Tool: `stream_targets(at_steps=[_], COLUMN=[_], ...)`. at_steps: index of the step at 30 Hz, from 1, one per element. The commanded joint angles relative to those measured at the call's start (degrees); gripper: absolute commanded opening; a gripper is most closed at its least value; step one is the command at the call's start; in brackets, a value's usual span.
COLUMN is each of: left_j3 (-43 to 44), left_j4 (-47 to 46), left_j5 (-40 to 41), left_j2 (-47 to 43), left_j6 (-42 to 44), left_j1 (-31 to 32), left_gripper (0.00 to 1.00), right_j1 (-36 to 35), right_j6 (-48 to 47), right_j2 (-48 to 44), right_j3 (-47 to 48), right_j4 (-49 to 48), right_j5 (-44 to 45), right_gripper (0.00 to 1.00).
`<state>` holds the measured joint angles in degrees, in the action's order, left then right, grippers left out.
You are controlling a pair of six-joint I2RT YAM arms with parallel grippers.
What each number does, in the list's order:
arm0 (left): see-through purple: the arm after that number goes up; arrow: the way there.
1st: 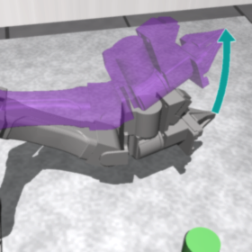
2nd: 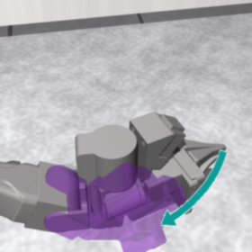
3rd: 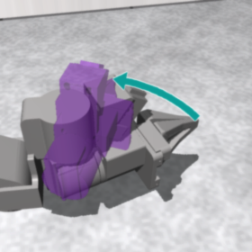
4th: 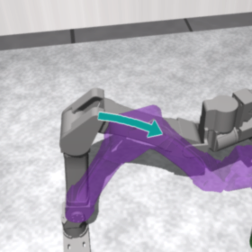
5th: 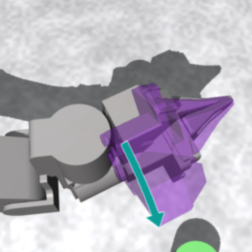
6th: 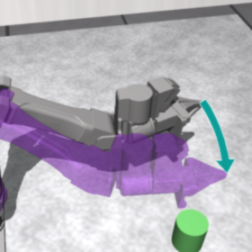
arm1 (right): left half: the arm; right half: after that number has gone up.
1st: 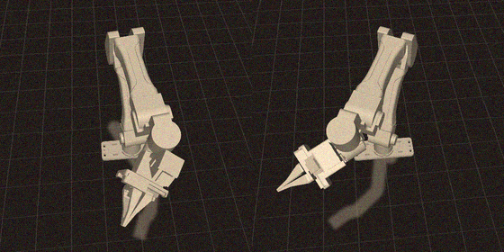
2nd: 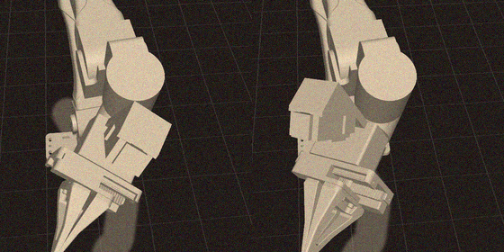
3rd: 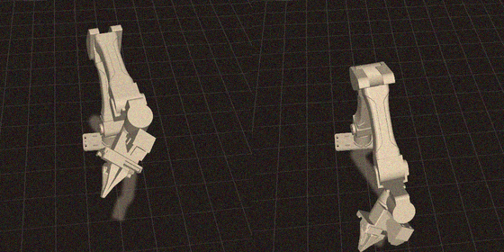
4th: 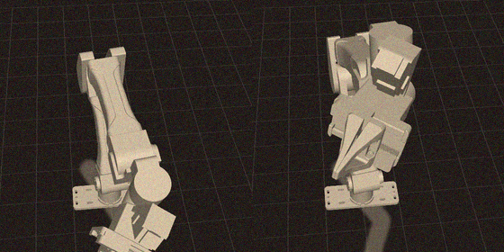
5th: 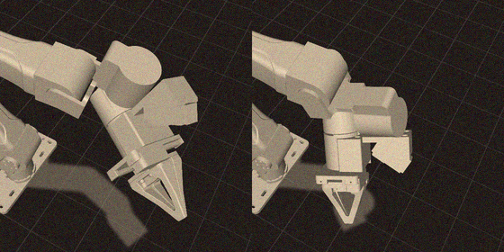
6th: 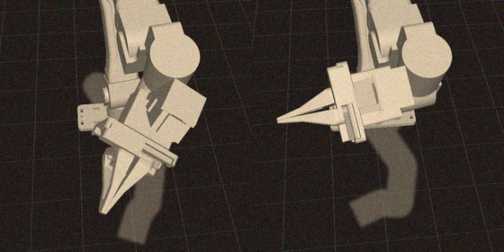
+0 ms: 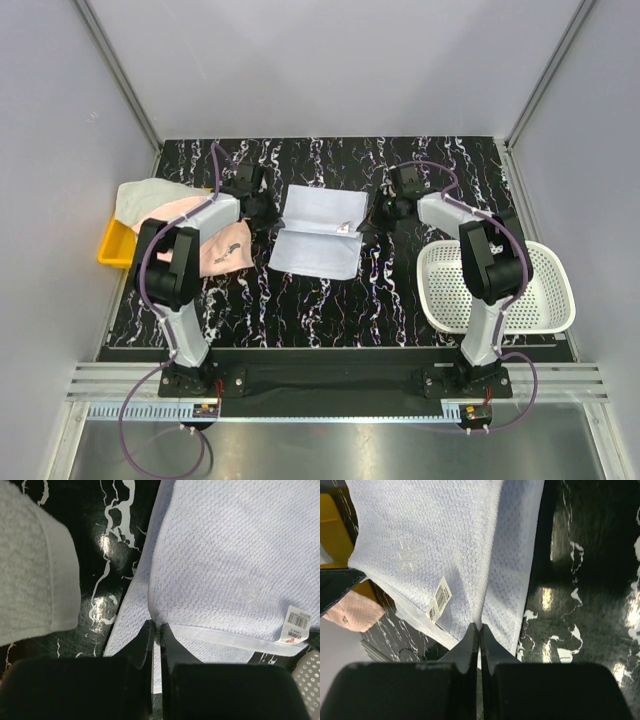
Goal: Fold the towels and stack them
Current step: Fold the towel
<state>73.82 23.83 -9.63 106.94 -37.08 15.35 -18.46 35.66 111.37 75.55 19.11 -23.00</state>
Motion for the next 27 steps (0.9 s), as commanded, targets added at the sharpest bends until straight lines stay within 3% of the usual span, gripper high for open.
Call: stream_targets(at_steps=[1, 12, 27], left_j3=[-2.36, -8.25, -14.32], left_j4=[-3.97, -2.39, -0.63], left_j5=[2.42, 5.49, 9.45], left_j2=[-5.06, -13.77, -18.78], left_j6=[-0.45, 0.87, 1.04], left_j1=[0.64, 2.22, 3.98], left_gripper=[0.00, 0.00, 0.00], right_j1=[-1.05, -3.60, -6.76], right_j6=[2.83, 4.59, 6.44], right_j2=[-4.76, -10.30, -16.54], right_j3=[-3.47, -12.26, -17.63], right_j4=[-3.91, -6.37, -7.25], right_j5=[2.26, 5.25, 6.74], right_gripper=[0.00, 0.00, 0.00])
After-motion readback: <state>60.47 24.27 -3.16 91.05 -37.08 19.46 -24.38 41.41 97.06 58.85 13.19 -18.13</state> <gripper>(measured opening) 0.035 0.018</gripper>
